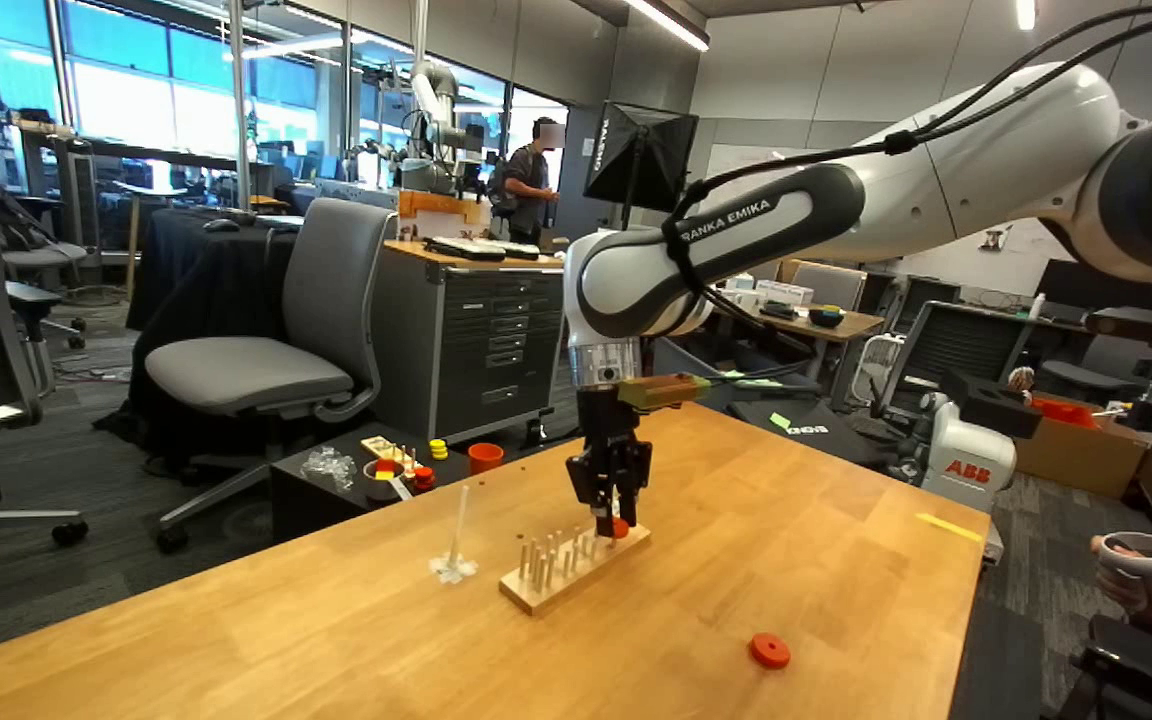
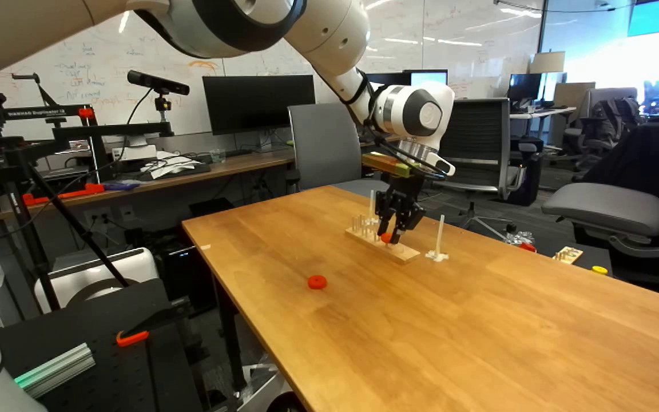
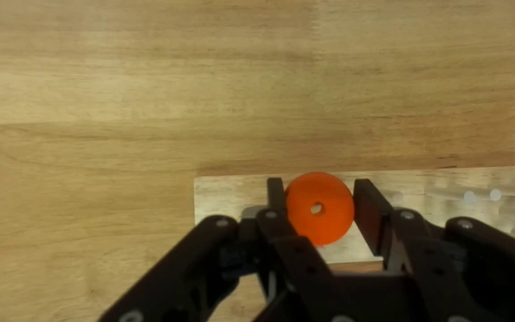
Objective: Pick up the orange ring on the right and place it on the wooden stand
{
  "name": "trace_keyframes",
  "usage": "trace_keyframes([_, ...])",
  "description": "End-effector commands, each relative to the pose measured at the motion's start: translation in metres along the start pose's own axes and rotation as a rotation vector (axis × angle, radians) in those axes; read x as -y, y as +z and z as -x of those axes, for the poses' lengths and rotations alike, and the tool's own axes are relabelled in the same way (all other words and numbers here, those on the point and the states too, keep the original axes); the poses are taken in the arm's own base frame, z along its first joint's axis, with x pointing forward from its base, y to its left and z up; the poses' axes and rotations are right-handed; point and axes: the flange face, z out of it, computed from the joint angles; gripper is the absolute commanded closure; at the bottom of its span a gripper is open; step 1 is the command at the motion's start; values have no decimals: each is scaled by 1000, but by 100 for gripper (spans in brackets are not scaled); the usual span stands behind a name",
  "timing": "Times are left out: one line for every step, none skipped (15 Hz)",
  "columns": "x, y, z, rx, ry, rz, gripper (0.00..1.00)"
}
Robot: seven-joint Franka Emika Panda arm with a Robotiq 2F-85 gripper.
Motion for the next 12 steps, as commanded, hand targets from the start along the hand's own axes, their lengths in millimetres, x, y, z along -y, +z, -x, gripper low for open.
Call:
trace_keyframes([2, 3, -5, 24, 15, -10, 82])
trace_keyframes([2, 4, -4, 30, 14, -9, 82])
trace_keyframes([2, 6, -4, 34, 14, -7, 82])
trace_keyframes([2, 7, -4, 38, 13, -6, 82])
trace_keyframes([2, 7, -4, 41, 11, -7, 82])
trace_keyframes([2, 7, -3, 43, 10, -7, 82])
trace_keyframes([2, 7, -3, 44, 8, -7, 82])
trace_keyframes([3, 7, -2, 45, 6, -6, 82])
trace_keyframes([4, 7, -2, 45, 5, -5, 82])
trace_keyframes([5, 8, -2, 46, 3, -3, 82])
trace_keyframes([5, 8, -1, 47, 2, -2, 82])
trace_keyframes([6, 8, -1, 48, 1, -1, 82])
